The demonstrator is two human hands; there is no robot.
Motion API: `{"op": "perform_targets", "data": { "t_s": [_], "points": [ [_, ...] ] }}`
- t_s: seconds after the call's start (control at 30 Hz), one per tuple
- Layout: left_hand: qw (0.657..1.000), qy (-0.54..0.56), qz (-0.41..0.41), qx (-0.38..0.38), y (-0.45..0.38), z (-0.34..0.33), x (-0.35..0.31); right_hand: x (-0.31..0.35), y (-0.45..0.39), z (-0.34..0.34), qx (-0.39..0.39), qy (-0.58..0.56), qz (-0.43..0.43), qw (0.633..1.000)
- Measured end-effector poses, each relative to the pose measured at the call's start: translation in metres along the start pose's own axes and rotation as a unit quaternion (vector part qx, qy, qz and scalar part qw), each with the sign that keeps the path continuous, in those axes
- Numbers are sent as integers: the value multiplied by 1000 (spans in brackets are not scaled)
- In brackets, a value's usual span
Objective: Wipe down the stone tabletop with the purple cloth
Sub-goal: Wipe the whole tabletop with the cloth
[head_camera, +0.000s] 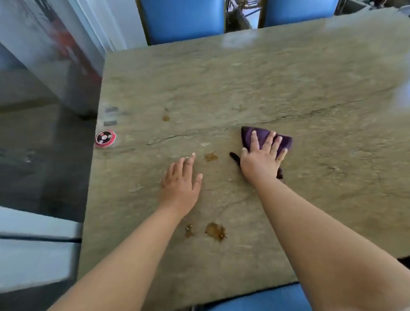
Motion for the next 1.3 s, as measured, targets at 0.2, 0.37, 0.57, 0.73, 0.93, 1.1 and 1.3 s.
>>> {"op": "perform_targets", "data": {
  "t_s": [0.2,0.37,0.57,0.73,0.93,1.1,1.3],
  "points": [
    [998,-35,-51,-15,-80,5,22,30,21,-27,14,-5,95,995],
    [997,-60,-9,-57,-96,-1,17,30,-34,-13,-82,-21,-9,996],
    [995,-75,-17,-70,-99,-5,18,61,-115,-12,-105,-23,-68,992],
    [994,-68,-18,-80,-100,-5,18,122,-132,-47,-8,-23,55,998],
    [988,62,-14,-138,-96,2,26,121,-72,-55,151,14,335,930],
    [971,186,14,-148,-89,15,71,102,-96,-42,63,11,176,982],
    [992,-36,107,-55,-62,-4,149,188,-56,-107,95,1,187,978]
  ]
}}
Point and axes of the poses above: each hand's wrist, its own y-axis away from the middle knuckle, its own z-axis out of the back of the hand, x = y × z, the point moved 6 cm from there along -y, towards the middle knuckle, and after that the axes turned 15 degrees about -y, right-handed, at the moved point
